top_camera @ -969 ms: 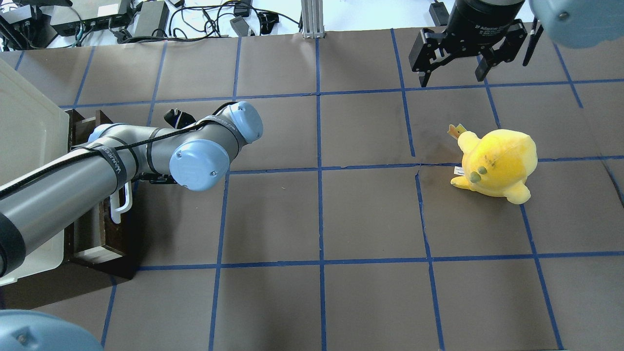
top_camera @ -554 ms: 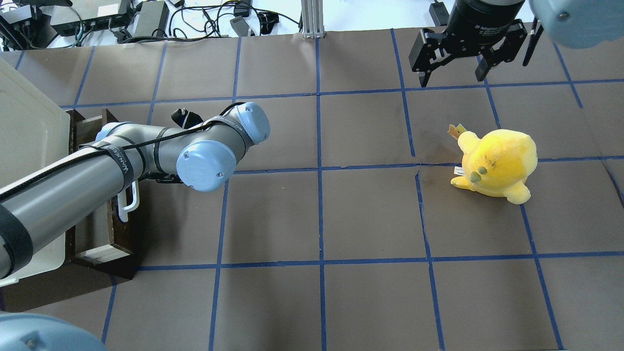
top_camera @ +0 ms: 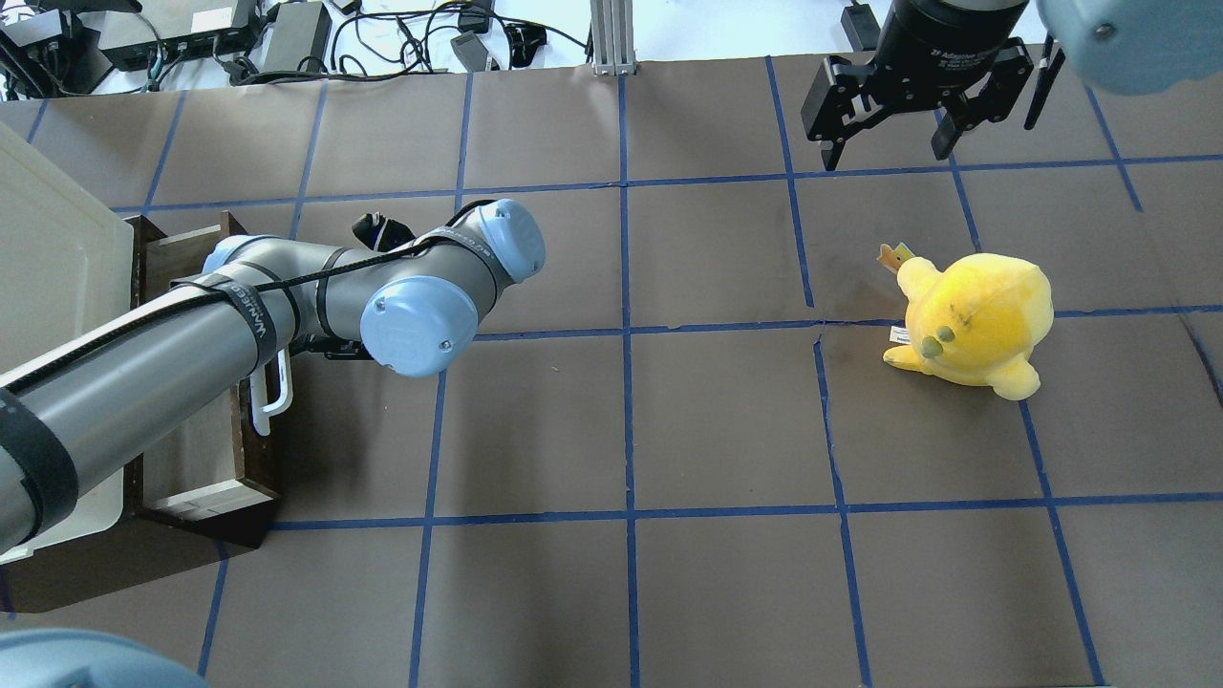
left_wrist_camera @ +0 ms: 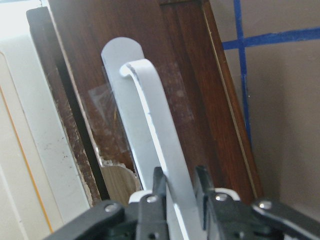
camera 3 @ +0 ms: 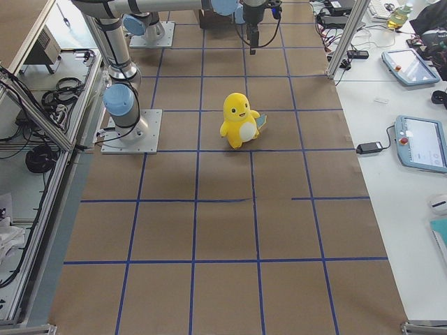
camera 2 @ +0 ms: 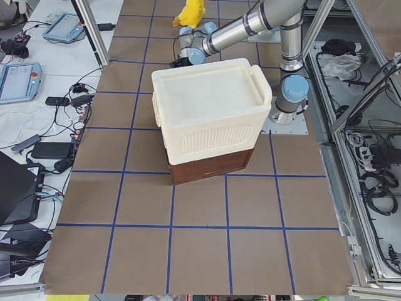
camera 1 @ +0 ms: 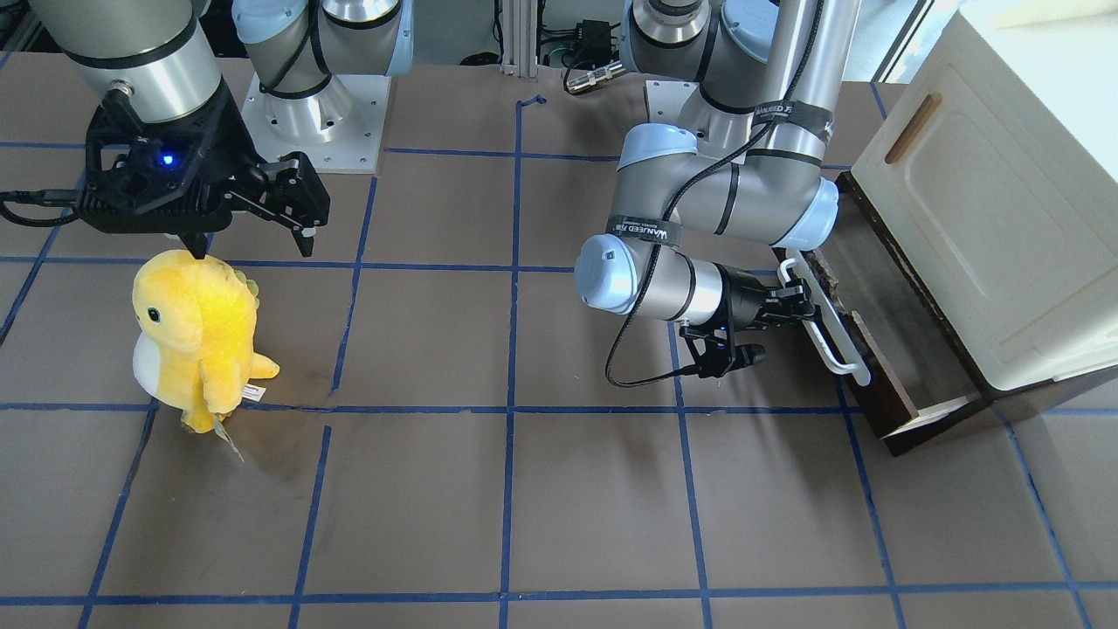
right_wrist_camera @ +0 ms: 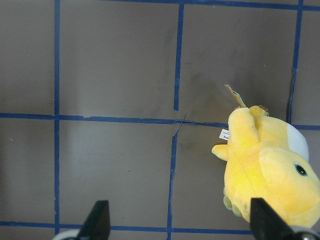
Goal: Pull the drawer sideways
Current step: 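Pull the drawer handle with the left gripper away from the cabinet, then open the left gripper and release the drawer handle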
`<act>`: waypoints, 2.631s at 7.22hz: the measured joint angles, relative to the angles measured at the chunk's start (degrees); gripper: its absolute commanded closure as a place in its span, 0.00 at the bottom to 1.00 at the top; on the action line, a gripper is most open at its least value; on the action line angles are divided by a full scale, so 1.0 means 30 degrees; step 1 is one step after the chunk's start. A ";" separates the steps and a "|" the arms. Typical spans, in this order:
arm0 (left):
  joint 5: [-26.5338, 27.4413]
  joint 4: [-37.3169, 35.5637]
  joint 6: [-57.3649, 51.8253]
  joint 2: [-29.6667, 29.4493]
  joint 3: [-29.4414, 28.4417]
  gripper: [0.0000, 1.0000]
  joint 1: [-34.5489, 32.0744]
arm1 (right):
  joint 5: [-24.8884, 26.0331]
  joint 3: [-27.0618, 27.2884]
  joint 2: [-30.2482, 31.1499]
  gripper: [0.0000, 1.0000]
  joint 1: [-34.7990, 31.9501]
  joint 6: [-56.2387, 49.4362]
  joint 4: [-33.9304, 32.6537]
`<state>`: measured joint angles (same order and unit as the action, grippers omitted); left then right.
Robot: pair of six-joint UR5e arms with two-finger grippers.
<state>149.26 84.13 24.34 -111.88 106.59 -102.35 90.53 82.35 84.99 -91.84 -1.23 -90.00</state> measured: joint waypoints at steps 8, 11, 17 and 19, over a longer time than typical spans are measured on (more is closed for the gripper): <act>-0.0094 0.0011 0.0001 -0.0042 -0.0284 0.78 -0.0593 | 0.0000 0.0000 0.0000 0.00 0.0000 0.0000 0.0000; -0.0075 0.0107 0.0007 -0.0055 -0.0268 0.08 -0.0683 | 0.0000 0.0000 0.0000 0.00 -0.0001 0.0000 0.0000; -0.6614 0.0040 -0.1351 0.1311 -0.2548 0.00 -0.0844 | 0.0000 0.0000 0.0001 0.00 -0.0001 0.0000 0.0000; -1.0730 0.0112 -0.3149 0.2884 -0.3724 0.00 -0.0752 | 0.0000 0.0000 0.0002 0.00 0.0000 -0.0001 0.0000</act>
<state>117.07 84.47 14.90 -103.22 95.41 -104.60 90.53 82.35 85.00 -91.85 -1.23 -90.00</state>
